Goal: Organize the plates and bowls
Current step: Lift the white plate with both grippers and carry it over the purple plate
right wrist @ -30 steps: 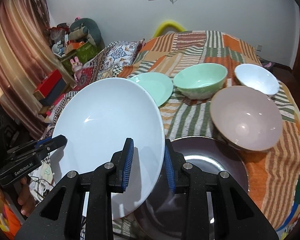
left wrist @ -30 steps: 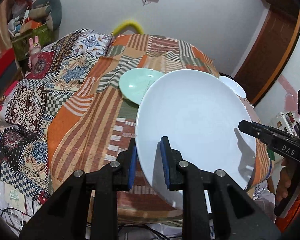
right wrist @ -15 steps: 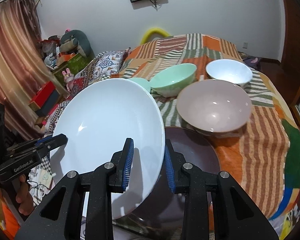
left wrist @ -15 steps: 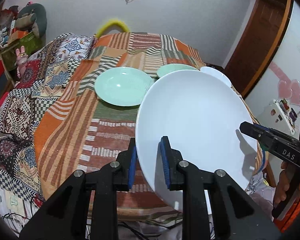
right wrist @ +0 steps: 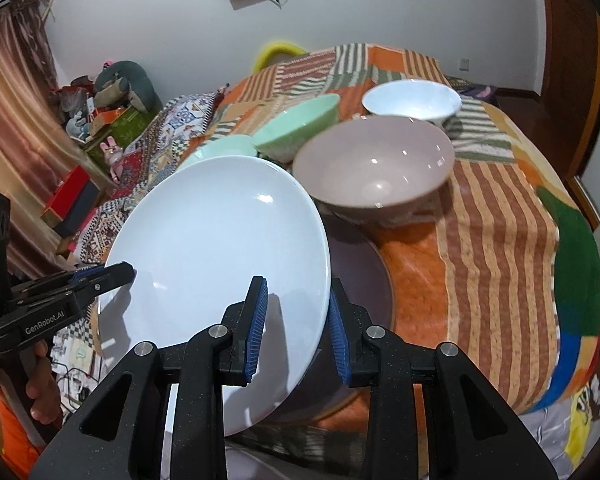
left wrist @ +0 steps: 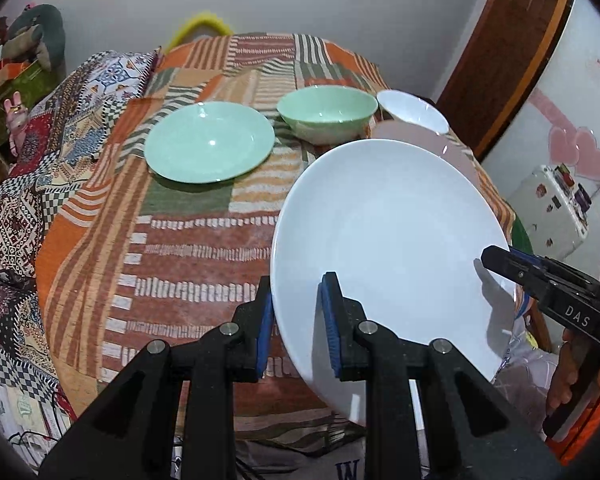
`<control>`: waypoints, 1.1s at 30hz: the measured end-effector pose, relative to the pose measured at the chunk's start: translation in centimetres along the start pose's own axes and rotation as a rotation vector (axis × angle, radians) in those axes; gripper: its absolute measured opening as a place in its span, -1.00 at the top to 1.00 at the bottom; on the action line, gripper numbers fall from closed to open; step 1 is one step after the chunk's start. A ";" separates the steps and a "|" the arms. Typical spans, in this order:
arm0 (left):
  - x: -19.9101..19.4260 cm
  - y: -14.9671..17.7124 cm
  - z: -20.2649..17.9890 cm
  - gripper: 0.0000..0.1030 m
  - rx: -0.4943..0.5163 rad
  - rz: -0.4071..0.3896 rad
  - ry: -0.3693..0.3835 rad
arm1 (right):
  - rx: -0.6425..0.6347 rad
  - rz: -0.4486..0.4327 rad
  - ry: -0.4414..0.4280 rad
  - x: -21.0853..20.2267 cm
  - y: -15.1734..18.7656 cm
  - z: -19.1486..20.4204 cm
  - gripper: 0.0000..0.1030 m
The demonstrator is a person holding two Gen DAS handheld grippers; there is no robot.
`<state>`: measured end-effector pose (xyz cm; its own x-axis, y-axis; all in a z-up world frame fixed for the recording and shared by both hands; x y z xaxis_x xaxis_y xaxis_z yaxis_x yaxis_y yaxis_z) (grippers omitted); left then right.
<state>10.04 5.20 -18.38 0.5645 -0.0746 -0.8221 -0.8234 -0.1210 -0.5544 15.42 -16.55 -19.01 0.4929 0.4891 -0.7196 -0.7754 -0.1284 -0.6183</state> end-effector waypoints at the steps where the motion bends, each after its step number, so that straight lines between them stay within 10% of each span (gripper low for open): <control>1: 0.3 0.0 -0.1 0.55 0.003 0.007 0.001 | 0.006 0.005 0.002 0.1 0.2 -0.3 0.47; 33: 6.2 0.4 -2.1 0.49 0.052 0.142 -0.006 | 0.065 0.076 0.053 1.4 2.0 -3.1 0.45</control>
<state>13.29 2.61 -23.42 0.4422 -0.0810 -0.8932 -0.8967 -0.0581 -0.4387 15.78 -18.80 -22.27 0.4502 0.4332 -0.7808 -0.8346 -0.1066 -0.5404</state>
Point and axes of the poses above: each gripper's, at about its wrist camera, not at the fingertips, and x roughly the way its jaws point, z to its left, y to its underside, the point moved 2 cm from there along x, roughly the way its jaws point, and after that the axes turned 5 degrees about -y, right-handed, at the moved point
